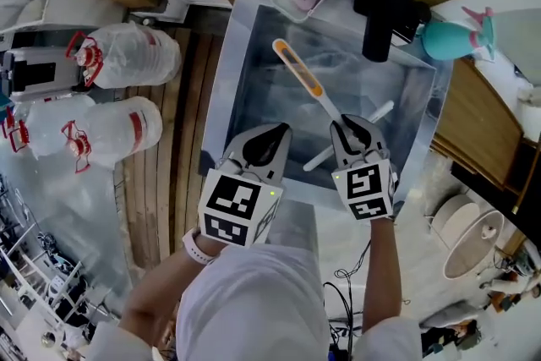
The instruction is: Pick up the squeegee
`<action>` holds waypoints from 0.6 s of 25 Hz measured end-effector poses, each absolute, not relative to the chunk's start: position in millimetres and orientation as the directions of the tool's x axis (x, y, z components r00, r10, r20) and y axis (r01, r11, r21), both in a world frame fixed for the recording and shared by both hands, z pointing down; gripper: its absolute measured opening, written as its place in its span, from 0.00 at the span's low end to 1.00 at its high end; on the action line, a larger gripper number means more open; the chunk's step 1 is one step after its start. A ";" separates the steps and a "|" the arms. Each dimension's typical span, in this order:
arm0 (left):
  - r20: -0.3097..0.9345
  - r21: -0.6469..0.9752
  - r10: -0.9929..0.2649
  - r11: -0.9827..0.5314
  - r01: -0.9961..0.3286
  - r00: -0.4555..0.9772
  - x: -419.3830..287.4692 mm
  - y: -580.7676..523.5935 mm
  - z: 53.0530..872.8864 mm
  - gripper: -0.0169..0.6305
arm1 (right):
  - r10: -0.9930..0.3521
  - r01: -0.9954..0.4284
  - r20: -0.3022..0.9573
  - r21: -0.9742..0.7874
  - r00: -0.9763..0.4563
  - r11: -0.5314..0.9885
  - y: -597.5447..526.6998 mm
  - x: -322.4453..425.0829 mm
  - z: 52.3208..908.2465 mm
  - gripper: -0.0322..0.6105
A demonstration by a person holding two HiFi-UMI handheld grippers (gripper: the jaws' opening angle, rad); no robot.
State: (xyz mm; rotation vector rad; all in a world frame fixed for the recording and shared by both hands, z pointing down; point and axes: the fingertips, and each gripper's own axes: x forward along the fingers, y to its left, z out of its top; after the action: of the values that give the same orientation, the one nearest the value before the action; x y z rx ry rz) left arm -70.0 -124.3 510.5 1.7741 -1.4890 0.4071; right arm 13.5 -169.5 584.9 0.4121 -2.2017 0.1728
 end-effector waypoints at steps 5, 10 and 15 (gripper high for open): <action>0.651 0.338 -0.713 -0.035 -0.940 0.261 -77.8 -105.6 473.1 0.03 | -0.312 -0.413 0.706 0.030 -0.635 0.910 -153.6 11.0 527.7 0.15; 0.616 0.313 -0.754 -0.035 -0.949 0.231 -92.8 -89.7 432.9 0.03 | -0.421 -0.502 0.594 0.032 -0.686 0.864 -151.3 10.7 453.1 0.15; 0.576 0.292 -0.790 -0.042 -0.956 0.210 -102.7 -76.1 392.0 0.03 | -0.546 -0.600 0.495 0.061 -0.676 0.798 -145.5 26.1 387.0 0.15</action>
State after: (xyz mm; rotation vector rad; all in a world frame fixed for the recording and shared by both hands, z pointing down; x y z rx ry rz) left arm -102.7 -76.1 392.0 1.8677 -1.6174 0.3418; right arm 26.1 -145.5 387.0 0.8521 -2.4854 0.1452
